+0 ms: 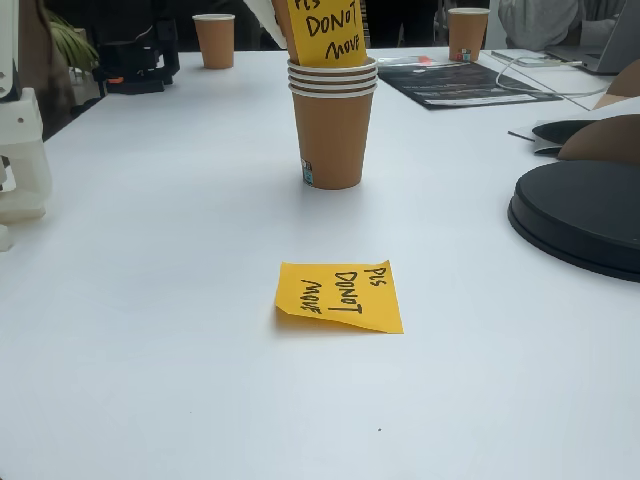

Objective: Pickup cup and make a pile of cup.

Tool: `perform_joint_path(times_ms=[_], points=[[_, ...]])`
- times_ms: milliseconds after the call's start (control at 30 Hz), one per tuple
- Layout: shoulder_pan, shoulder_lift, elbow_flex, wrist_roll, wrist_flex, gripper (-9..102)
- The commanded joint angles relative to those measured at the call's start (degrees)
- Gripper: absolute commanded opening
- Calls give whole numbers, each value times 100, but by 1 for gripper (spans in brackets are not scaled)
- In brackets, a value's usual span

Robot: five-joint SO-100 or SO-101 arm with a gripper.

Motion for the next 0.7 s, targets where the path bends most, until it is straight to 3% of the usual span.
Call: perform_joint_path(times_ms=[0,400,667], points=[[-26,79,-510,44,-44,-4],[-26,44,-510,44,-9,26],[-26,53,-422,44,18,31]])
